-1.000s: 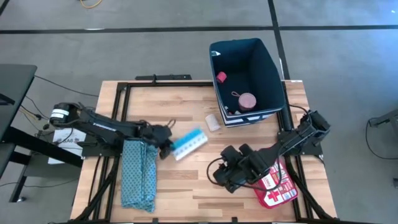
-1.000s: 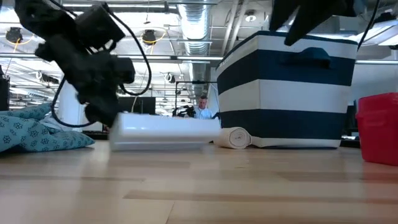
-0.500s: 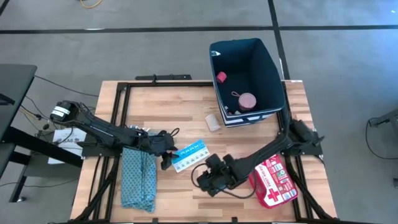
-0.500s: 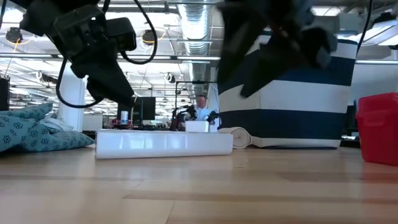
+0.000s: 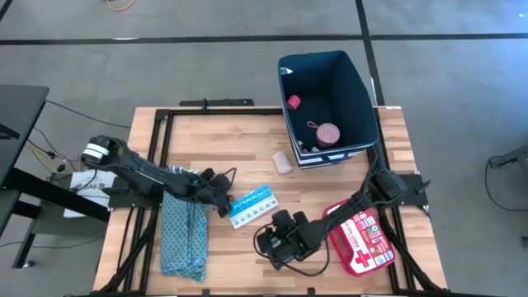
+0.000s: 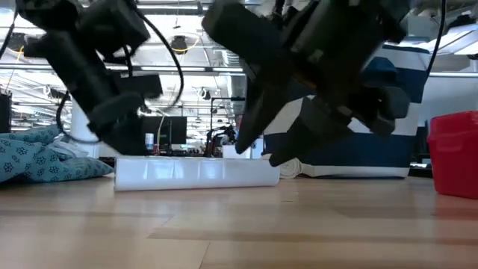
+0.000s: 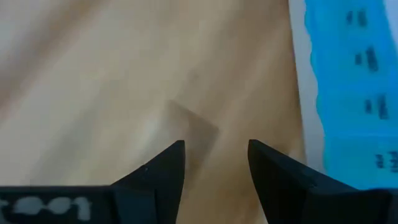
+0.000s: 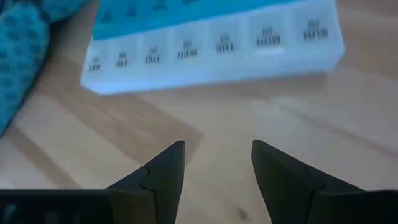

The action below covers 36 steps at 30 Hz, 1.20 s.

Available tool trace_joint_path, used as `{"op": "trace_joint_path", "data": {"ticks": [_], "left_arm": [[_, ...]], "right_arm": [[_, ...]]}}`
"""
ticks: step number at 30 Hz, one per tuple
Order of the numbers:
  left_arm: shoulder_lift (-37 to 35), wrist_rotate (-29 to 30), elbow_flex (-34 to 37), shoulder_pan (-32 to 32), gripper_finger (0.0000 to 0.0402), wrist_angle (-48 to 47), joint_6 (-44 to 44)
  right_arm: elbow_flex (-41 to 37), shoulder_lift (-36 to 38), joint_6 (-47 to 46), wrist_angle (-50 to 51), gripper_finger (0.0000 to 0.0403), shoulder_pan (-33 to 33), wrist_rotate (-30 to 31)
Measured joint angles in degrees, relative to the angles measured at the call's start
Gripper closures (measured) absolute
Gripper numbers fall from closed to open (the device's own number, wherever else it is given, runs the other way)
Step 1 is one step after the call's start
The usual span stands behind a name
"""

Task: Pick & place medical supplies in basket/bin
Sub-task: Put the white and blue medicine organizer into the blue bin

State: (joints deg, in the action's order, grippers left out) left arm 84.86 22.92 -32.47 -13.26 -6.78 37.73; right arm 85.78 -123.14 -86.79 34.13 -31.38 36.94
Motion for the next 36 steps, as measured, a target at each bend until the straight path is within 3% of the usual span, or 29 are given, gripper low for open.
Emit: {"op": "trace_joint_path", "data": {"ticks": [5, 13, 20, 25, 28, 32, 36], "left_arm": [[5.0, -6.3, -0.5, -0.9, 0.0237, 5.6, 1.1], [6.0, -8.0, -6.9, -8.0, 0.0237, 0.2, 2.5], [6.0, -4.9, -12.1, -13.5, 0.0237, -2.4, 1.4], [6.0, 2.7, -16.4, -16.0, 0.0237, -9.7, -0.5], [5.9, 6.5, -17.6, -16.8, 0.0237, -12.1, -1.2], [6.0, 6.5, -17.7, -16.6, 0.0237, -15.2, 0.3], [7.5, 7.3, -17.7, -16.6, 0.0237, -16.1, 1.8]], "right_arm": [[0.0, 0.1, 1.3, -1.0, 0.0213, 0.6, 0.6], [0.0, 0.1, 1.3, -1.4, 0.0199, 2.0, -0.9], [0.0, 0.1, 1.5, -3.2, 0.0186, 2.1, -6.7], [0.0, 0.2, -2.7, -3.3, 0.0176, 0.9, -7.8], [-0.1, 0.2, -7.1, -3.3, 0.0171, -0.3, -3.0], [-0.1, 0.2, -14.9, -3.0, 0.0168, -2.3, 7.7], [-0.1, -0.1, -20.1, -3.0, 0.0168, -3.6, 9.7]]}}
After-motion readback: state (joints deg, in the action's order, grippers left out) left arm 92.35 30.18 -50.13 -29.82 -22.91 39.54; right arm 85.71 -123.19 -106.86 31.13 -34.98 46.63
